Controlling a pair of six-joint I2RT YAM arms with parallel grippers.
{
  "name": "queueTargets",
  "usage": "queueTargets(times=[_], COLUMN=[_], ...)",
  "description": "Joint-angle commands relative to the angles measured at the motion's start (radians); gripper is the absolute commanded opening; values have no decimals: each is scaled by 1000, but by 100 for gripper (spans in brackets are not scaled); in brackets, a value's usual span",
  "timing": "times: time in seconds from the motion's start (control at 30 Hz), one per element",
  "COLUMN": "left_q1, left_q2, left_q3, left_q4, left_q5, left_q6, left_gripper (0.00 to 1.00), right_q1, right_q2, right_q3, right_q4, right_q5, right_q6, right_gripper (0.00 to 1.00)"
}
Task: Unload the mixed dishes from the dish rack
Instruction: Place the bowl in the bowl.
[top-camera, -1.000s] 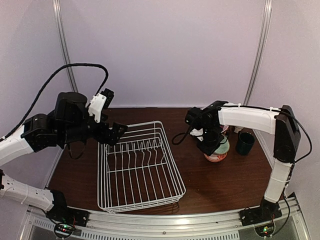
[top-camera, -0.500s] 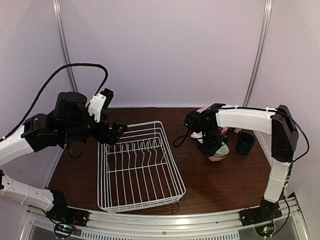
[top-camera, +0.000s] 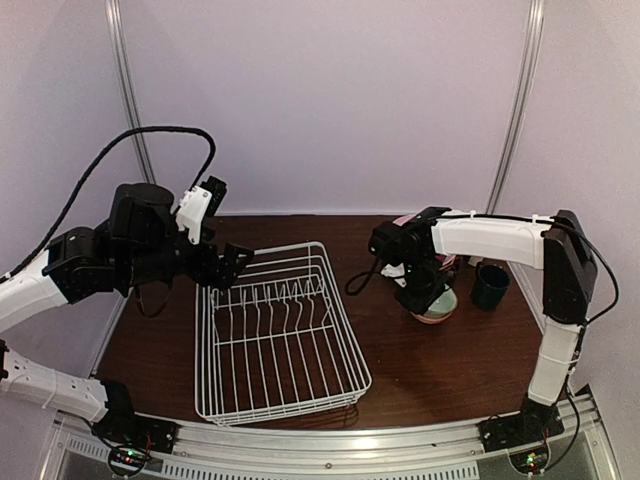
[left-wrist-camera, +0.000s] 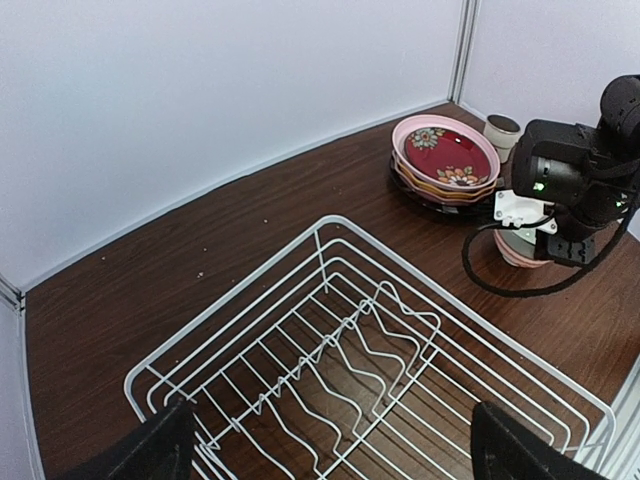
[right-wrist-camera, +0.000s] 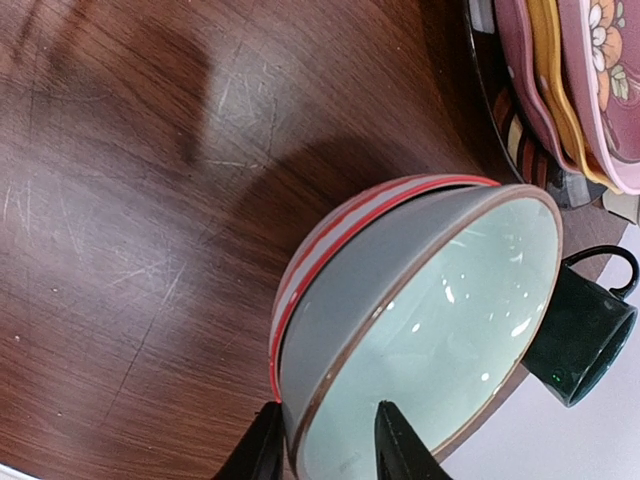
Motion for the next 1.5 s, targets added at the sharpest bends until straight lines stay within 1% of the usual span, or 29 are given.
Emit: queueTargets(times=[0.0, 0.13, 0.3, 0.4, 0.5, 0.63, 0.7, 0.83, 1.0, 1.13, 1.23, 1.3, 1.47], left_q1=[7, 8, 10, 14, 17, 21, 20, 23, 22, 23, 23, 23, 24], left_q2=[4, 6, 11, 14, 10, 11, 12, 11, 8, 6, 12, 17, 28], left_q3=[-14, -12, -15, -15, -16, -17, -16, -15, -14, -17, -18, -16, -8], left_q4=[31, 31, 29, 23, 23, 24, 24, 25, 23, 23, 23, 23, 23], left_q5=[14, 16, 25, 29, 31, 34, 38, 39, 40, 38, 38, 40, 39], left_q6=[10, 8, -2, -8, -10, -13, -14, -15, -15, -17, -17, -16, -11], left_gripper=[97, 97, 97, 97, 97, 97, 97, 97, 97, 97, 98, 97, 97], right_q1=[4, 6, 7, 7, 6, 7, 6, 5, 6, 5, 4, 5, 5], right_q2=[-43, -54, -74, -83, -89, -102, -99, -84, -66, -65, -64, -59, -55], right_q3=[11, 15, 36, 41, 37, 21, 3, -36, -50, -48, -47, -49, -57], right_q4=[-12, -10, -8, -10, -8, 14, 24, 53, 72, 78, 79, 75, 69], right_q5=[-6, -15, -36, -39, -43, -89, -89, -90, -93, -94, -95, -92, -71], right_q6=[12, 13, 12, 10, 10, 4, 4, 0, -3, -6, -9, -13, -10], right_gripper=[32, 34, 41, 41, 37, 27, 23, 19, 9, 4, 3, 5, 13])
